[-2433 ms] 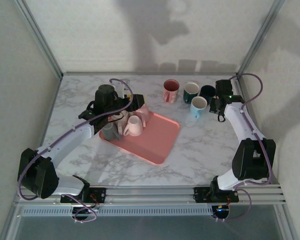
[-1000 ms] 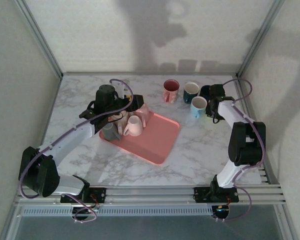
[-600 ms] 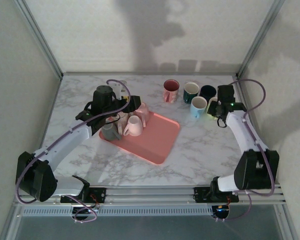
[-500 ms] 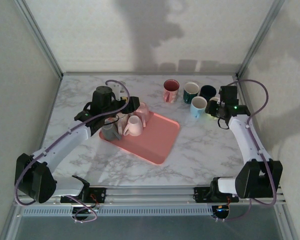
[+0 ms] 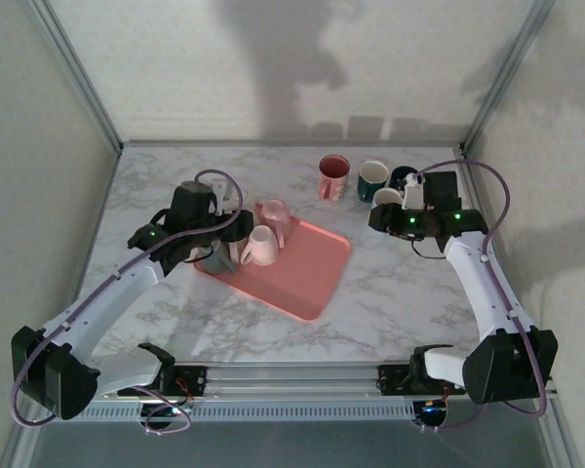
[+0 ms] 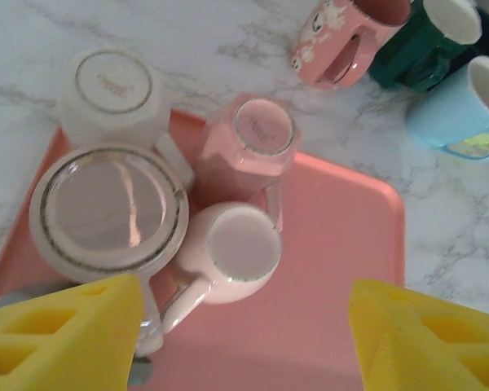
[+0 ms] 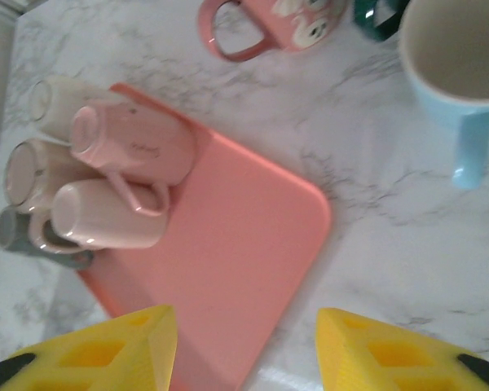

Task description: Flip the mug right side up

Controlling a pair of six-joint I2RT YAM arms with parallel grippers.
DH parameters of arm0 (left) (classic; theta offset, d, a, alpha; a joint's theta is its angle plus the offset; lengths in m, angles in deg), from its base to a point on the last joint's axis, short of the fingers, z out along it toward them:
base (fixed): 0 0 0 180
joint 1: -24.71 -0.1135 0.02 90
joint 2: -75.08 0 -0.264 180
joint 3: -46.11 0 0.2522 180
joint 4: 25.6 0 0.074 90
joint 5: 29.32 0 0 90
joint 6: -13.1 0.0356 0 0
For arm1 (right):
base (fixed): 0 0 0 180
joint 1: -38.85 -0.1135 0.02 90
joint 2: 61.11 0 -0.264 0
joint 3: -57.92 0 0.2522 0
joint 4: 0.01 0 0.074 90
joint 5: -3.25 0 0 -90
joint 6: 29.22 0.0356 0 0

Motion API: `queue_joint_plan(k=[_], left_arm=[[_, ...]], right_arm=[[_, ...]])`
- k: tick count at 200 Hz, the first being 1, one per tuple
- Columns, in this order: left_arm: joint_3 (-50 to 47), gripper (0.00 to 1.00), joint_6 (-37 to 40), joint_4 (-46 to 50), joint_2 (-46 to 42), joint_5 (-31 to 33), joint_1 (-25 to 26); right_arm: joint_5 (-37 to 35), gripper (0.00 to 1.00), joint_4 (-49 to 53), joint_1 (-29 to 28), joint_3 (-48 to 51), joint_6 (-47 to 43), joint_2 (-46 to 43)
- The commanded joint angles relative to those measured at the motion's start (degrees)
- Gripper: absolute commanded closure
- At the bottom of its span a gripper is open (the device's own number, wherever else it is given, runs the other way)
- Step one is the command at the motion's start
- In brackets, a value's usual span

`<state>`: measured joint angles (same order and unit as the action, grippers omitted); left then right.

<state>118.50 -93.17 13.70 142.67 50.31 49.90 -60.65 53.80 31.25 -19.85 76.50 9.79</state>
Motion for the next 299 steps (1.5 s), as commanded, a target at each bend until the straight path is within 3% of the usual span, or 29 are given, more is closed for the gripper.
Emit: queue_joint_plan(k=[1, 32, 68, 127, 299], left_arm=[[-2.29, 0.35, -2.70, 4.92, -0.97, 3.51, 0.73], [-2.03, 0.39, -5.75, 8.71, 0.59, 8.93, 0.83], [-0.26, 0.46, -9.93, 12.71, 4.20, 8.89, 0.96], [-1.94, 0.58, -12.68, 8.74, 4.99, 7.47, 1.00], [-2.25, 0.62, -12.56, 4.91, 14.10, 10.02, 1.46]], right_arm=[[4.54, 0.52, 0.56, -1.48, 0.92, 2.43, -1.87], [4.97, 0.53, -0.30, -2.58, 1.22, 3.93, -0.91], [4.65, 0.53, -1.59, -4.25, 1.47, 6.13, -0.40], [4.22, 0.54, -2.34, -6.94, 0.73, 8.98, 1.24], [4.86, 0.54, -5.37, -8.25, 2.14, 12.51, 1.22]])
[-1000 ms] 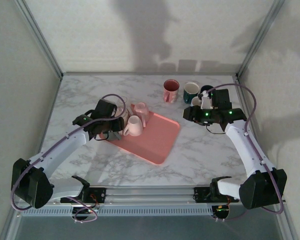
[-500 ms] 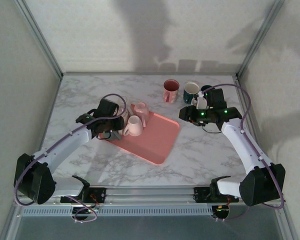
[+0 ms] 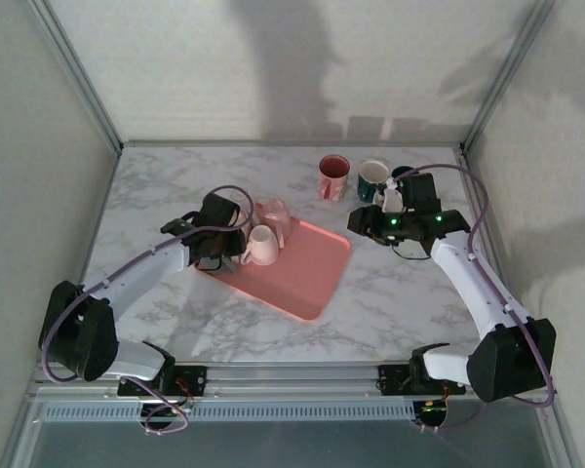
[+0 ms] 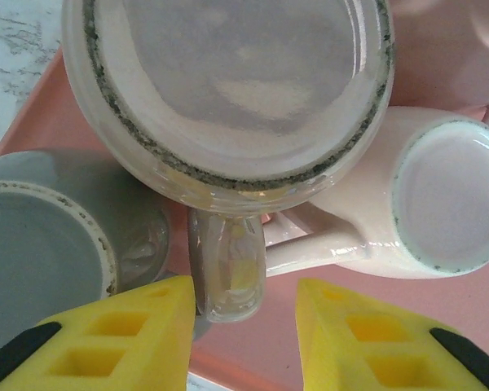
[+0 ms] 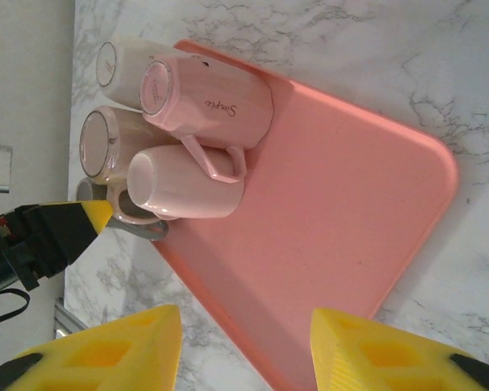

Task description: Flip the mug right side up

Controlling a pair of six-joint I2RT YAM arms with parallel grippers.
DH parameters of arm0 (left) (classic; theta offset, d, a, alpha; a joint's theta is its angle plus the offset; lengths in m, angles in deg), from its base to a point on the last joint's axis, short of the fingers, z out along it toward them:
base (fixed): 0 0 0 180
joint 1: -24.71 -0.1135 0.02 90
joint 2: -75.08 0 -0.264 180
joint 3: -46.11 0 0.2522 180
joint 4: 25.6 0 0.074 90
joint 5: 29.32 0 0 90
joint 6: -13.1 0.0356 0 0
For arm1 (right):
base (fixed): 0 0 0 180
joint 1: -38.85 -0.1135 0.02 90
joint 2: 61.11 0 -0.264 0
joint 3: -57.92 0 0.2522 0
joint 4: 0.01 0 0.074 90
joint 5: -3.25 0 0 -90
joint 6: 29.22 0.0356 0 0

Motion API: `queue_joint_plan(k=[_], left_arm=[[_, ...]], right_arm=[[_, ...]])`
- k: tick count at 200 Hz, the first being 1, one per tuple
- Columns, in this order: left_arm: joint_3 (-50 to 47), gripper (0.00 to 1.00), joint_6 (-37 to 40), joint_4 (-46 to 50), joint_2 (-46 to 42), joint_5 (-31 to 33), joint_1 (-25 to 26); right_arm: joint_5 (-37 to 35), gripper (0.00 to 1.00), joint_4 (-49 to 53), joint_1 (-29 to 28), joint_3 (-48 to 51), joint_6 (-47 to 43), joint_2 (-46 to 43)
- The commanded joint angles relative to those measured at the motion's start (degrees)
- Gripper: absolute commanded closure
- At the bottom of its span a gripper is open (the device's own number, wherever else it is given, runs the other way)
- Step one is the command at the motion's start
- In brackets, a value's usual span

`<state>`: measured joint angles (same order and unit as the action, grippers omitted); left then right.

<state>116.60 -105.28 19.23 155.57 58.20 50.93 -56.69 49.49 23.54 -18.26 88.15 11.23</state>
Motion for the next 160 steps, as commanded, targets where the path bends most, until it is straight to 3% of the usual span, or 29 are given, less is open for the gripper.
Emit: queue_joint_plan(k=[1, 160], left_arm=[[-0.33, 0.62, -0.41, -0.60, 1.27, 2.13, 0.47], [1.89, 0.64, 0.87, -0.48, 7.64, 4.46, 0.59]], right_arm=[[0.89, 0.54, -1.05, -0.52, 0.54, 0.94, -0.20], [0.78, 0.53, -1.34, -0.56, 0.45, 1.92, -2.11]])
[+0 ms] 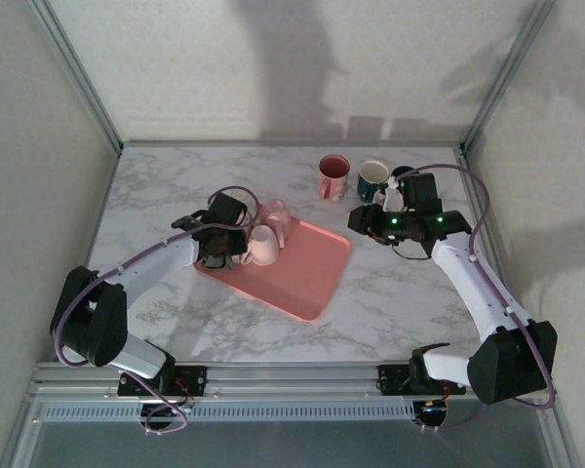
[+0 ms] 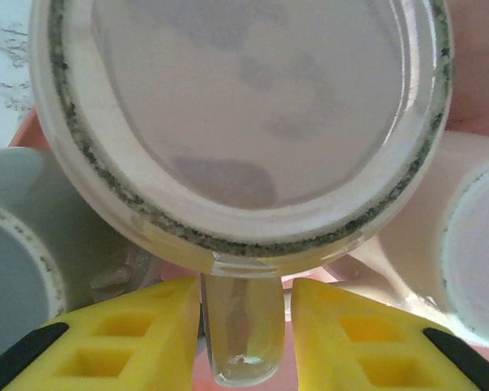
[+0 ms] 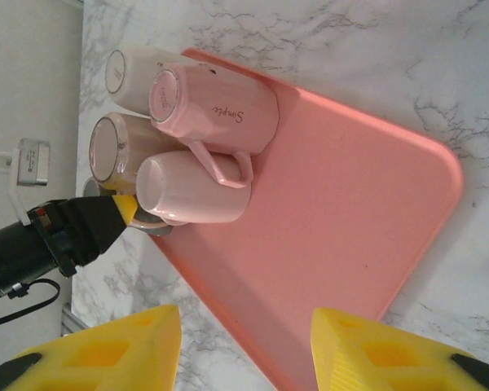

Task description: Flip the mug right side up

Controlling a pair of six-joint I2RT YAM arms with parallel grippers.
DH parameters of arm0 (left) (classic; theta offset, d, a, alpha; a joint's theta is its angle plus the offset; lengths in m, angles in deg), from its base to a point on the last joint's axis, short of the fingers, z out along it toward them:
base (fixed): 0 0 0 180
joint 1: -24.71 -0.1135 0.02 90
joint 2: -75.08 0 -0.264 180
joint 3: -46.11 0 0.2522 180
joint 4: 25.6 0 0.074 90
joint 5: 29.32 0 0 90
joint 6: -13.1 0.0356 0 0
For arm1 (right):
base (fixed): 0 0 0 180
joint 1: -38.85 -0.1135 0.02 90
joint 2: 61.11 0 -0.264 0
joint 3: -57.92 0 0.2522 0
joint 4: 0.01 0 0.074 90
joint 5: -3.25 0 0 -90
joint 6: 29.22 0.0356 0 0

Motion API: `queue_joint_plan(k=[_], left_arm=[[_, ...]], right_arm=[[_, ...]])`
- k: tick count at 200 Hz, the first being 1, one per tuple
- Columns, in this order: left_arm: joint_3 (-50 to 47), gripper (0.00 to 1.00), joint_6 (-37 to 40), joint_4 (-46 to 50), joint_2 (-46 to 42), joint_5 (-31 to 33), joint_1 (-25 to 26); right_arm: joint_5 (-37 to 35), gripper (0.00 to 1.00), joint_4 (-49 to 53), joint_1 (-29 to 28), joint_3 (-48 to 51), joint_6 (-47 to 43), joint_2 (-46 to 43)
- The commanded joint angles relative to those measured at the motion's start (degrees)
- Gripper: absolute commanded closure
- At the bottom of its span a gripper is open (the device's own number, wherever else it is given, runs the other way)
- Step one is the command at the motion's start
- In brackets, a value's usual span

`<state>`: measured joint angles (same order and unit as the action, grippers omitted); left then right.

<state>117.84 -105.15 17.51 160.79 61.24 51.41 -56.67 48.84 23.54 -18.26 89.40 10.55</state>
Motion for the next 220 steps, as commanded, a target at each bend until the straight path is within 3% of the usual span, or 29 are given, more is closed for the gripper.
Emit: queue_joint_plan(k=[1, 50, 87, 178, 220], left_arm=[[0.69, 0.64, 0.74, 1.24, 2.43, 1.44, 0.15], [1.79, 0.68, 0.86, 1.15, 4.66, 1.90, 0.11], [2.27, 0.82, 0.82, 1.24, 3.97, 2.79, 0.12], [6.74, 1.00, 0.57, 3.70, -2.48, 3.60, 0.20], [10.01, 1.00, -0.16, 4.78, -6.86, 2.98, 0.20]], right_arm=[[0.76, 0.53, -0.70, -0.58, 0.45, 0.66, -1.47], [0.59, 0.53, -0.64, -0.55, 0.45, 0.81, -1.78], [0.52, 0.53, -0.72, -0.52, 0.71, 0.74, -1.68], [0.85, 0.53, -1.60, -0.55, 0.85, 1.47, -1.12], [2.09, 0.53, -1.12, -0.53, 0.71, 0.75, -0.68]])
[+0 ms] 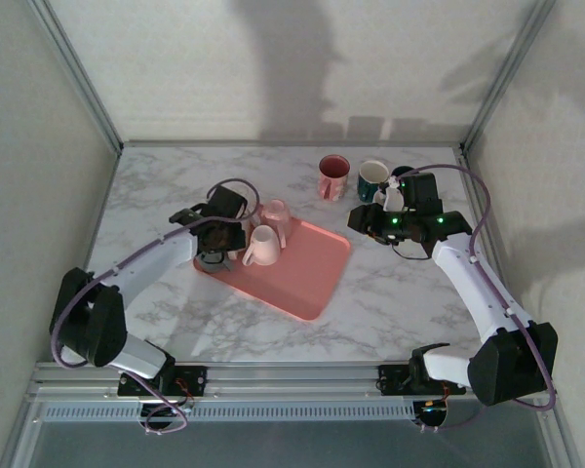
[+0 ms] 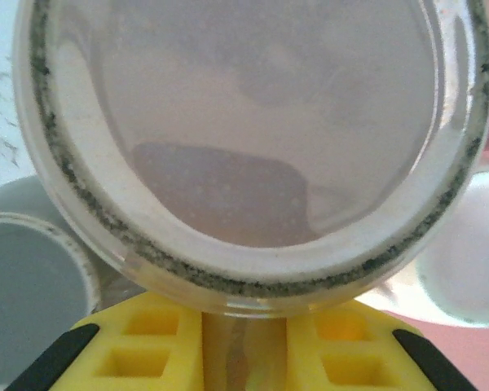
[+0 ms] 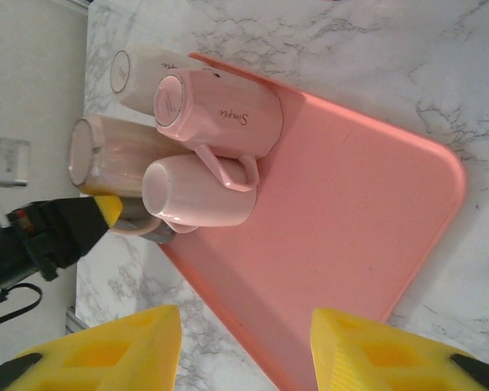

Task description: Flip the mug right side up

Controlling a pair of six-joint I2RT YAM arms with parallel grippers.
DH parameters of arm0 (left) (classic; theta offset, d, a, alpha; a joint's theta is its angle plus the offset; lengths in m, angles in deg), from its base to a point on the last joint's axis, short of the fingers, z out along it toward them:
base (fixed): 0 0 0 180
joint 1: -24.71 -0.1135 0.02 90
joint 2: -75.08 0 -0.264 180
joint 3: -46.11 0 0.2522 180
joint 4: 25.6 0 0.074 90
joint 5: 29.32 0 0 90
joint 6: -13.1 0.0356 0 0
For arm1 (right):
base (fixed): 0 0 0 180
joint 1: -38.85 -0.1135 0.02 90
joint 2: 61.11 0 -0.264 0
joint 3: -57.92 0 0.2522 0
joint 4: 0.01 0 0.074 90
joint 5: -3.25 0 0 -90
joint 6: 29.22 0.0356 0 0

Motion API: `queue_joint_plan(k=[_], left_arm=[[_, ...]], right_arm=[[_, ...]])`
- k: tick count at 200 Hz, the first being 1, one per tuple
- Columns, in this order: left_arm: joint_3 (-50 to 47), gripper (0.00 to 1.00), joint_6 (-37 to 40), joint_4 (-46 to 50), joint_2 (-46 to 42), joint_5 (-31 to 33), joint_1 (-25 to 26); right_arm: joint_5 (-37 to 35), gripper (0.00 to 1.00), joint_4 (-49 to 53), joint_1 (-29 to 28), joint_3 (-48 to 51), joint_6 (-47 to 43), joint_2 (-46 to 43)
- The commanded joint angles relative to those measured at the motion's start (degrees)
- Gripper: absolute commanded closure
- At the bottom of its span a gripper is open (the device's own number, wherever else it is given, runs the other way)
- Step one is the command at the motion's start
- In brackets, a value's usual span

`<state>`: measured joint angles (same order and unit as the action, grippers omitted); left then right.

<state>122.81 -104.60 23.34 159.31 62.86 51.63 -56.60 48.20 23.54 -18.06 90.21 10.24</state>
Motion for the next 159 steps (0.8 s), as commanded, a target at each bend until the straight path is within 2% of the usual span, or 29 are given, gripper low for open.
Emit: queue_joint_plan(k=[1, 42, 98, 129, 159], left_arm=[[5.11, 1.00, -0.78, -1.02, -5.51, 1.35, -0.02], [7.60, 1.00, -0.26, -3.14, -12.44, -2.57, -0.02], [4.48, 1.00, -0.34, -17.76, -24.15, -12.20, -0.11], [2.95, 1.00, -2.79, -24.94, -25.87, -18.86, -0.29], [1.13, 1.00, -8.19, -33.75, -26.02, -25.78, -0.68]], right_arm=[[2.06, 0.53, -0.51, -0.52, 0.52, -0.02, -0.40], [8.08, 0.53, -4.75, -0.59, 1.83, 1.78, -0.72], [14.20, 0.50, -12.06, -0.59, 4.18, 5.87, -2.24], [17.24, 0.49, -17.79, -0.63, 6.14, 8.97, -4.04], [21.97, 0.52, -26.68, -0.88, 8.55, 13.70, -5.24]])
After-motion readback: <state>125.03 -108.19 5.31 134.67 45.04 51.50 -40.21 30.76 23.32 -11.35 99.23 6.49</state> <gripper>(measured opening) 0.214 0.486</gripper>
